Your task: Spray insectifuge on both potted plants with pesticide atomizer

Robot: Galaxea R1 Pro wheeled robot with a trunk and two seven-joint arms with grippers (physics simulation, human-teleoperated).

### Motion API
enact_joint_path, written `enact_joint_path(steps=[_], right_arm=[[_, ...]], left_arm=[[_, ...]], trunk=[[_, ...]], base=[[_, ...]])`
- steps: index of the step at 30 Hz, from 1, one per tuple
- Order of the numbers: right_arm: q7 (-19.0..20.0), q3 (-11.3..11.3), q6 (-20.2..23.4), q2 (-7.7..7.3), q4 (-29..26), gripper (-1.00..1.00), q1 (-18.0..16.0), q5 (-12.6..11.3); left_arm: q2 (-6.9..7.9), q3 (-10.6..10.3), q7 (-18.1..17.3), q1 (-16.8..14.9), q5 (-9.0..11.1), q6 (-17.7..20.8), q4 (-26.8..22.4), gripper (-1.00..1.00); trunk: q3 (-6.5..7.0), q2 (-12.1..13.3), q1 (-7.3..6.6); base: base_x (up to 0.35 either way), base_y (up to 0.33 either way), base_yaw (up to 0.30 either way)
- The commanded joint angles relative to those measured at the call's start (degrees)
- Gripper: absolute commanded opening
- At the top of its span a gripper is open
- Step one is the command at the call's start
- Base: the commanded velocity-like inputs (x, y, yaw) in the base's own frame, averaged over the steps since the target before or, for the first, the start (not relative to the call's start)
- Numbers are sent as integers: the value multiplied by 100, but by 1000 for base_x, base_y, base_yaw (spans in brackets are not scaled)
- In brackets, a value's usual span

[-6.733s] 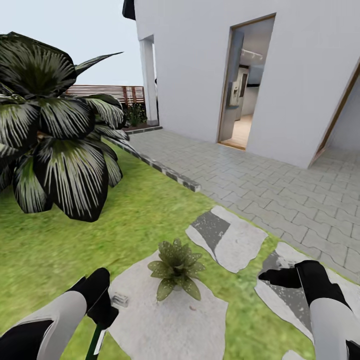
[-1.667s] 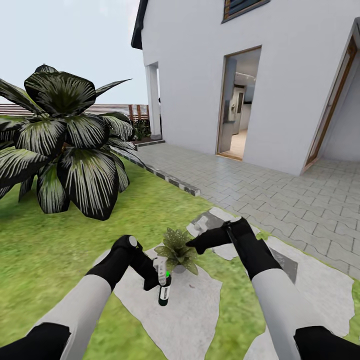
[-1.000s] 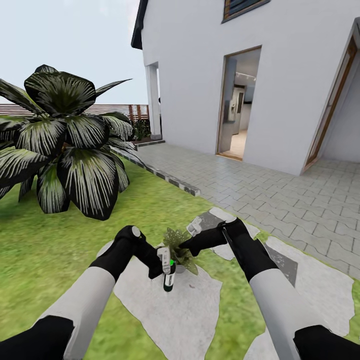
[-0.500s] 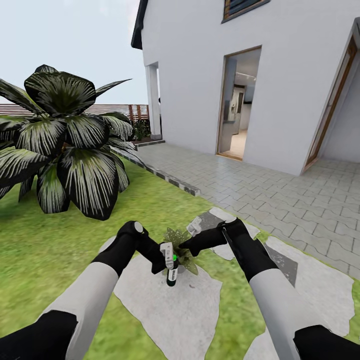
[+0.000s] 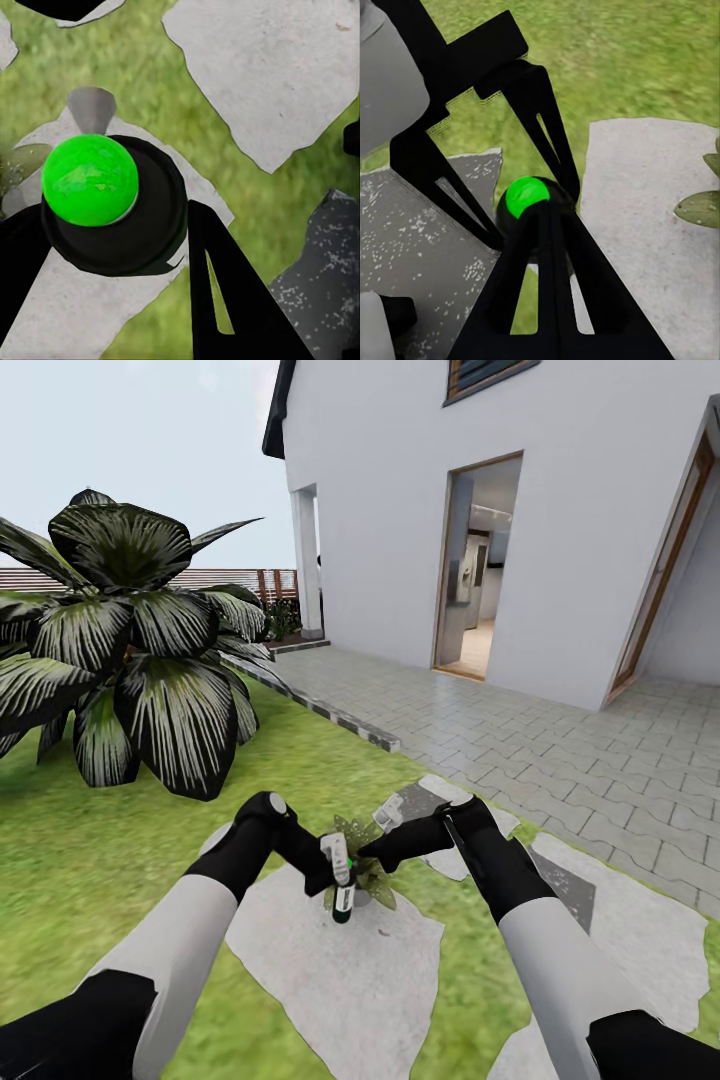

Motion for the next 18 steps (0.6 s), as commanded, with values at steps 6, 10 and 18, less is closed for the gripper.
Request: enact_joint_path(steps=[6,10,18], right_arm=[[34,-6,42,3,-8,-100,-3,38],[34,-6,42,3,-8,-100,-3,38],[34,-6,42,3,-8,-100,-3,38]], left_arm=[[-1,-1,-29,-7,-22,96,-25,-100],[-10,-1,-32,-7,-20,98,-38,-100],[-124,-1,-29,-7,-19,100,-52,-100]], trunk=[[-6,-3,-1],[-6,-3,-1],[-6,-3,-1]], base=[[0,0,0],[0,0,0],[0,0,0]])
